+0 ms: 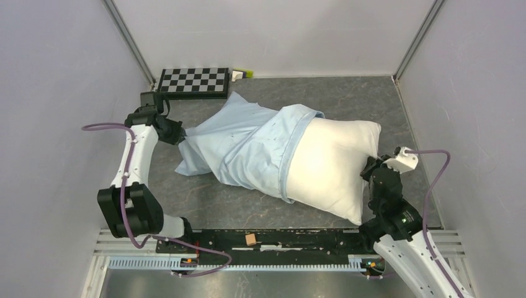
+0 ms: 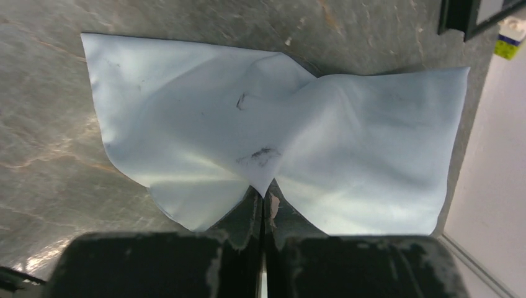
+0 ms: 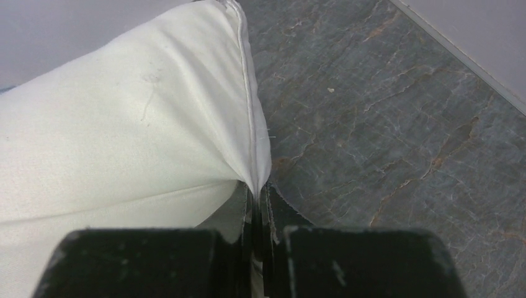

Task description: Remove the pillowcase from the pillow

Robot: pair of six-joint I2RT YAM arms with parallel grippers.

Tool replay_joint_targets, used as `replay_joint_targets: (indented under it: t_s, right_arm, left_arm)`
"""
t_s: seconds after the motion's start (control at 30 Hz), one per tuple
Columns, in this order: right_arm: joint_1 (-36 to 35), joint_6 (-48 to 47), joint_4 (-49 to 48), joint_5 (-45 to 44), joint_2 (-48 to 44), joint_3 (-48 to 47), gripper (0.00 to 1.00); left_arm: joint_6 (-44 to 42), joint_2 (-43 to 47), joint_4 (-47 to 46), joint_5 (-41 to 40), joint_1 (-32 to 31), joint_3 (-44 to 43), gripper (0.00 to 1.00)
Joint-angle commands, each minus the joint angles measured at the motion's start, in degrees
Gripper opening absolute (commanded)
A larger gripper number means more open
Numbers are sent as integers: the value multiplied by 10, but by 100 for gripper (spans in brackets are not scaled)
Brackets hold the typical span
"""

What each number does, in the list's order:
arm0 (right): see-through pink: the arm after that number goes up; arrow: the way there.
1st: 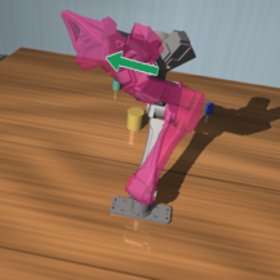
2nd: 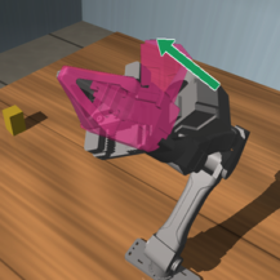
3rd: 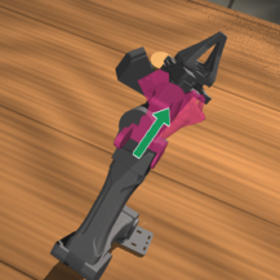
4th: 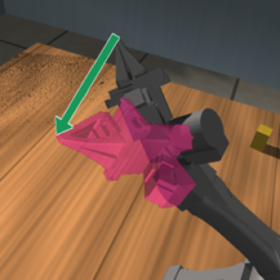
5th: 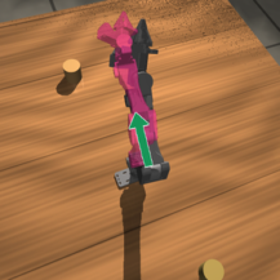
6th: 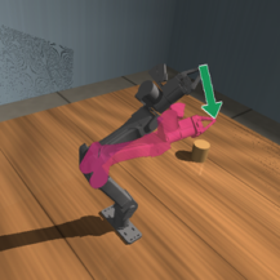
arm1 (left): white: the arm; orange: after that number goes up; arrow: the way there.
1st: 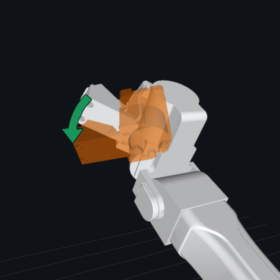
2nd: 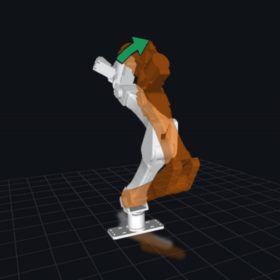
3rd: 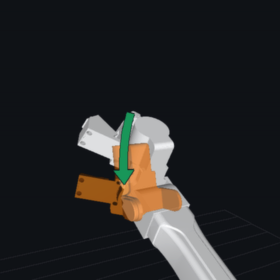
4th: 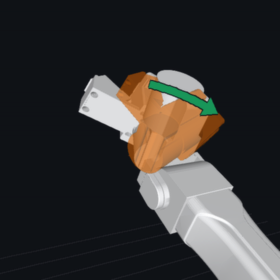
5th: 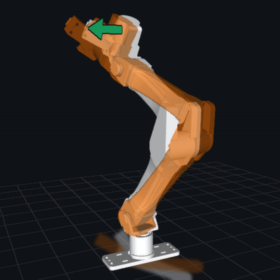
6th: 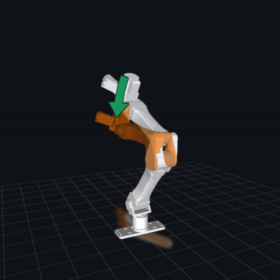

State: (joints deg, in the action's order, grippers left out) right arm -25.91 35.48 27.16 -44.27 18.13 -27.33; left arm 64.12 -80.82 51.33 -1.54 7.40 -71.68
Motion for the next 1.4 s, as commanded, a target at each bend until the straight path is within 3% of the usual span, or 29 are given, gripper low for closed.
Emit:
replay_joint_targets:
  t_s: [0.0,0.07,0.1,0.13,0.17,0.2,0.27,0.4,0.5,0.7,1.03,1.37]
  right_arm:
    - [19,-77,-9,-125,33,-36,0]
    - [18,-161,-41,-14,50,-40,2]
    - [19,-231,-74,134,58,-42,16]
    - [19,-308,-93,272,72,-45,52]
    - [19,-332,-90,372,89,-58,95]
    - [18,-322,-74,396,111,-77,98]
    - [19,-319,-52,425,136,-99,98]
    - [19,-324,-52,419,123,-119,98]
    - [19,-339,-74,477,137,-136,98]
    - [7,-308,-77,575,287,-236,98]
    - [-194,-350,-73,447,490,-337,98]
    - [-235,-369,-70,328,611,-303,98]
  left_arm:
    - [-66,34,-26,-155,75,-38,2]
    - [-77,52,-29,-145,77,-34,2]
    - [-91,60,-40,-127,77,-27,2]
    - [-109,70,-58,-91,76,-17,2]
    - [-119,80,-76,-48,75,1,2]
    - [-127,93,-109,-15,72,23,2]
    - [-149,114,-164,44,71,62,2]
    - [-205,139,-167,42,72,62,2]
    - [-213,152,-159,37,71,60,2]
    - [-211,169,-167,42,72,75,2]
    - [-241,238,-236,80,71,164,2]
    - [-256,261,-217,36,71,167,2]
